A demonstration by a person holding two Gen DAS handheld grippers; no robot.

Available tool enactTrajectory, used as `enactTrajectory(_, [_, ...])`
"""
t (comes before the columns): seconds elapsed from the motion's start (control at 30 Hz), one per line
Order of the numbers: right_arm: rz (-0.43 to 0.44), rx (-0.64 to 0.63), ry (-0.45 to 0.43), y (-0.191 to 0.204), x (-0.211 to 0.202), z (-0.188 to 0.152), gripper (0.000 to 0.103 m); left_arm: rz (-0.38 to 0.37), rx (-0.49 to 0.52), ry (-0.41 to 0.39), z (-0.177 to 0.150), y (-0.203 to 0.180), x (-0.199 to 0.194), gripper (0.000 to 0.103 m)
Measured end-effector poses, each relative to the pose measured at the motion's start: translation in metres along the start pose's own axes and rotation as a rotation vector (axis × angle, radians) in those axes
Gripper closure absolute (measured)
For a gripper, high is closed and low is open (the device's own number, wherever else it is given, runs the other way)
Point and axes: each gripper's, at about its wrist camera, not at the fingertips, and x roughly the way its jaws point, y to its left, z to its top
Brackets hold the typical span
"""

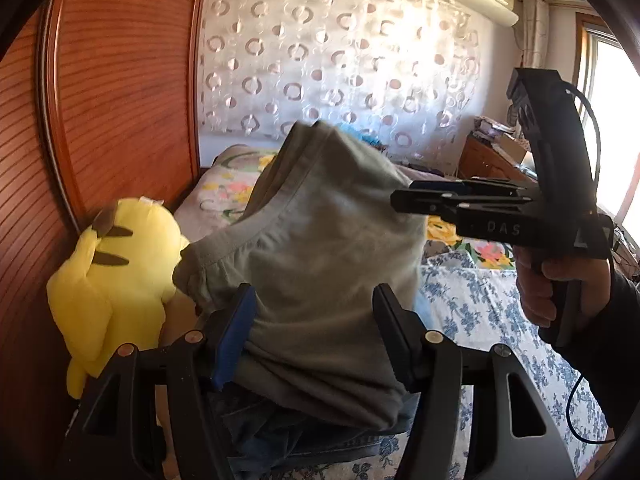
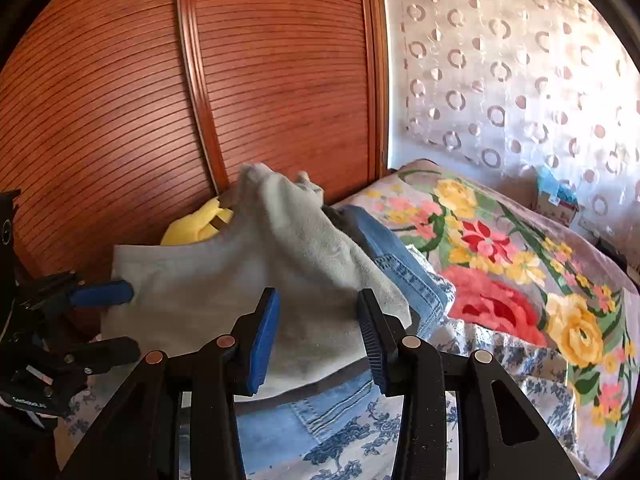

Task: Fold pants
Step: 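Lower the pants onto the blue jeans and open both grippers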

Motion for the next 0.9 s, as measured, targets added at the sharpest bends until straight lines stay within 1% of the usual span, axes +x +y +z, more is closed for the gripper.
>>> enactTrajectory(0.17, [-0.014,0.02,0.002,-0.006,0.014,0.004,0.061,0.011,-0.004,0.025,-0.006,-0.001,0.007,0.041])
enactTrajectory(0.27, [-0.014,0.031,0.005,-0.005,0.017,0.002,0.061,0.019,0.0,0.026,-0.007,-0.003,0.009,0.041])
enactTrajectory(0.37, [-0.016,0.036,-0.011,-0.001,0.011,-0.003,0.061,0.026,0.021,0.022,-0.007,-0.005,0.009,0.041])
enactTrajectory(0.57, [-0.034,0.061,-0.011,0.004,-0.003,-0.014,0.061,0.036,0.04,0.021,-0.007,-0.009,0.003,0.04])
enactTrajectory(0.63, [-0.035,0.069,-0.016,0.007,-0.012,-0.018,0.061,0.028,0.047,0.017,-0.007,-0.013,0.0,0.032])
enactTrajectory(0.67, [-0.036,0.071,-0.019,0.008,-0.015,-0.021,0.061,0.024,0.049,0.015,-0.007,-0.014,-0.001,0.031])
enactTrajectory(0.73, [-0.047,0.078,-0.022,0.011,-0.022,-0.025,0.061,0.012,0.062,0.013,-0.007,-0.02,-0.005,0.023])
enactTrajectory(0.77, [-0.052,0.082,-0.022,0.013,-0.026,-0.028,0.061,0.007,0.069,0.008,-0.007,-0.023,-0.007,0.022])
enactTrajectory(0.9, [-0.073,0.092,-0.033,0.019,-0.045,-0.037,0.061,-0.006,0.093,-0.018,-0.008,-0.036,-0.018,0.015])
